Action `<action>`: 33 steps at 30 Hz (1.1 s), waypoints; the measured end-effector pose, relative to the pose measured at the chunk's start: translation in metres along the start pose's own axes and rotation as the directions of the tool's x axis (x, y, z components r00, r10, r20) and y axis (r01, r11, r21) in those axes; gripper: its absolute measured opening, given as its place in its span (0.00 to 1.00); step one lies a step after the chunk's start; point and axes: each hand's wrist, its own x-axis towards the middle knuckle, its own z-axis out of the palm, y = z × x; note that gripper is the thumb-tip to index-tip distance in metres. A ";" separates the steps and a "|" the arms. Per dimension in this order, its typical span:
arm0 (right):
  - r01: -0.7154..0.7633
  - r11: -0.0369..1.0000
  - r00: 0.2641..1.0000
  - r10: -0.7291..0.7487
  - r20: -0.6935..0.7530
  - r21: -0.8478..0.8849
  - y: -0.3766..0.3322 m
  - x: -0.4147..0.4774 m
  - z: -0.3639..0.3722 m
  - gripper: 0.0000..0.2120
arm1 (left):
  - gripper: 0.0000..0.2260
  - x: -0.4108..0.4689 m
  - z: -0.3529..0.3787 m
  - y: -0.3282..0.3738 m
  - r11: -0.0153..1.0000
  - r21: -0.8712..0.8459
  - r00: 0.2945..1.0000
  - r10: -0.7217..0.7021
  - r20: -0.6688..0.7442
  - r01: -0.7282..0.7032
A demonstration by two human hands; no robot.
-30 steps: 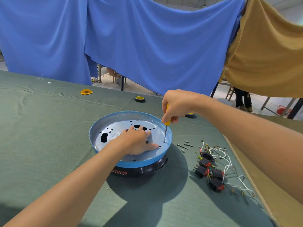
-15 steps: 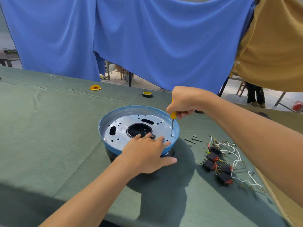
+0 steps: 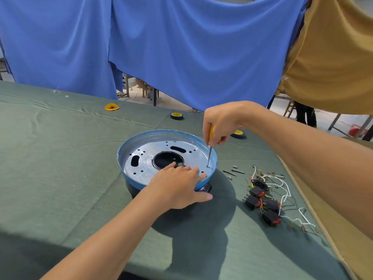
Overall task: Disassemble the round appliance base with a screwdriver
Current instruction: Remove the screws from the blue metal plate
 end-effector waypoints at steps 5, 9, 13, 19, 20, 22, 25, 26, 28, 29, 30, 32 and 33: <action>-0.092 0.990 0.995 0.094 0.021 -0.105 -0.005 0.005 0.000 0.23 | 0.28 0.000 -0.001 0.001 1.000 0.025 1.000 0.004 -0.005 -0.004; -0.092 0.981 0.996 0.091 -0.015 -0.173 -0.005 0.007 0.000 0.18 | 0.29 0.000 0.000 -0.001 1.000 0.021 1.000 0.012 -0.013 -0.012; -0.037 0.982 0.999 0.034 -0.020 -0.185 0.000 0.000 -0.004 0.09 | 0.29 0.000 0.001 -0.002 1.000 0.017 0.999 0.011 -0.030 -0.010; 0.046 0.998 0.998 -0.047 -0.040 -0.045 0.008 -0.001 -0.003 0.01 | 0.28 0.001 0.003 -0.001 1.000 0.002 0.999 -0.001 -0.047 0.001; 0.039 0.999 0.998 -0.041 -0.038 -0.034 0.008 -0.001 -0.002 0.01 | 0.28 0.001 0.003 -0.001 1.000 -0.001 0.999 -0.003 -0.049 0.003; -0.020 1.000 1.000 0.020 -0.001 -0.021 0.009 0.001 -0.001 0.12 | 0.28 0.001 0.003 -0.001 1.000 -0.004 0.999 -0.007 -0.045 0.007; -0.108 0.992 0.994 0.108 0.005 -0.061 0.010 0.003 -0.001 0.22 | 0.28 0.001 0.003 -0.002 1.000 0.003 0.998 -0.001 -0.059 0.001; -0.105 0.991 0.994 0.105 -0.014 -0.083 0.010 0.004 0.000 0.21 | 0.28 0.001 0.003 -0.002 1.000 0.003 0.998 0.000 -0.062 0.000; -0.068 0.991 0.997 0.062 -0.052 -0.115 0.010 0.004 0.001 0.16 | 0.28 0.001 0.003 -0.001 1.000 -0.005 0.998 -0.005 -0.056 0.004; -0.050 0.992 0.997 0.043 -0.060 -0.120 0.011 0.003 0.001 0.13 | 0.28 0.001 0.003 -0.001 1.000 -0.008 0.999 -0.008 -0.053 0.008; -0.029 0.993 0.998 0.022 -0.061 -0.116 0.010 0.002 0.000 0.10 | 0.28 0.001 0.003 -0.001 1.000 -0.009 0.999 -0.012 -0.051 0.012; 0.002 0.997 0.999 -0.006 -0.054 -0.077 0.010 -0.001 -0.002 0.03 | 0.28 0.001 0.003 -0.001 1.000 -0.007 0.998 -0.014 -0.055 0.013; 0.018 0.998 0.999 -0.020 -0.040 -0.059 0.011 -0.001 -0.002 0.02 | 0.28 0.001 0.003 -0.001 1.000 -0.003 0.998 -0.011 -0.061 0.011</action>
